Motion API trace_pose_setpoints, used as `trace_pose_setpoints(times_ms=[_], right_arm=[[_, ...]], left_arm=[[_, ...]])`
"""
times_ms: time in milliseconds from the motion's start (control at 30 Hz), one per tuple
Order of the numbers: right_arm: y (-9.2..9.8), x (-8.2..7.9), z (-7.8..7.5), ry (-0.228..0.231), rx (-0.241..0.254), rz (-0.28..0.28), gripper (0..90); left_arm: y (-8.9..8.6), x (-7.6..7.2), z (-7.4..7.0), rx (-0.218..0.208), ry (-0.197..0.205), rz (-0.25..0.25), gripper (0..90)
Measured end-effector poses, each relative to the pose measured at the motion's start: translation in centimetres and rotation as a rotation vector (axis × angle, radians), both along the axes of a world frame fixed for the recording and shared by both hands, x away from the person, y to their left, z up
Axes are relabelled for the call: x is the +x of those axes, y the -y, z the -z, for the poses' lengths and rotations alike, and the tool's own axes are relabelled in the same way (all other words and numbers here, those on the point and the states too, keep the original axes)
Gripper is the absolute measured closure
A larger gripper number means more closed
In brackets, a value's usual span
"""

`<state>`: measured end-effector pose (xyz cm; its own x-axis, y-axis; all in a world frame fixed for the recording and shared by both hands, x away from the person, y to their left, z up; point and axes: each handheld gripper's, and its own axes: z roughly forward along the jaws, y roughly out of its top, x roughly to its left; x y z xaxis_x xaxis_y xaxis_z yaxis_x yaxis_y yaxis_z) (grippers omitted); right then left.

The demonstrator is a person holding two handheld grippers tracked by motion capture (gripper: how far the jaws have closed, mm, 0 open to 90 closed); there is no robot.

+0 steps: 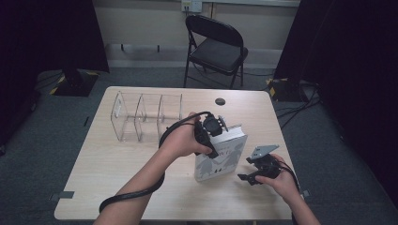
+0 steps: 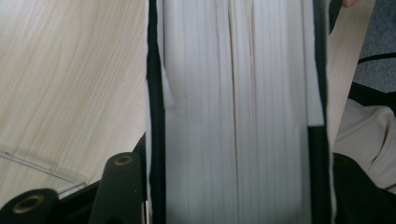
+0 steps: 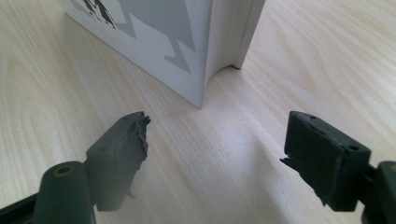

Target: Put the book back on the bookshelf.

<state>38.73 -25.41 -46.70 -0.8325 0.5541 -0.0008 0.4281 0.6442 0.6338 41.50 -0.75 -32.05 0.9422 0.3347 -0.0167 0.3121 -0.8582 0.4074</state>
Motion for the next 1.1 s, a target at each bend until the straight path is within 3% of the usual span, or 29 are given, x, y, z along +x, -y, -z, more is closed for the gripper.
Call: trace_pose_setpoints(times_ms=[167,300,467,567,733,867,933,1033,1100], right_arm=[[0.4,-0.3,0.7,0.011,-0.003,0.017,18.8],[0.4,-0.6,1.8,-0.005,0.026,0.038,18.2],[0.4,-0.8,2.6,0.034,0.048,0.042,14.7],[0.6,-0.9,2.7,0.043,0.054,0.048,13.5],[0.9,-1.2,3.2,0.071,0.095,0.058,13.3],[1.0,-1.3,3.3,0.081,0.111,0.065,13.4],[1.0,-1.3,3.3,0.082,0.11,0.066,13.4],[1.0,-1.3,3.3,0.082,0.11,0.067,13.4],[1.0,-1.3,3.3,0.083,0.11,0.068,13.3]], left_arm=[[0.7,-0.1,0.1,0.016,0.001,-0.002,46.3],[0.9,-0.1,0.2,0.016,0.002,0.001,46.9],[1.1,0.1,0.2,0.025,-0.013,-0.01,46.8],[1.4,0.1,0.4,0.021,0.007,0.0,45.5],[1.6,0.3,0.5,0.025,-0.003,0.001,44.1],[1.6,0.5,0.5,0.041,-0.031,-0.014,44.3],[1.8,0.6,0.7,0.064,-0.089,-0.043,41.8],[1.9,0.5,0.7,0.068,-0.086,-0.05,41.6],[2.1,0.2,1.0,0.089,-0.013,-0.063,38.2]])
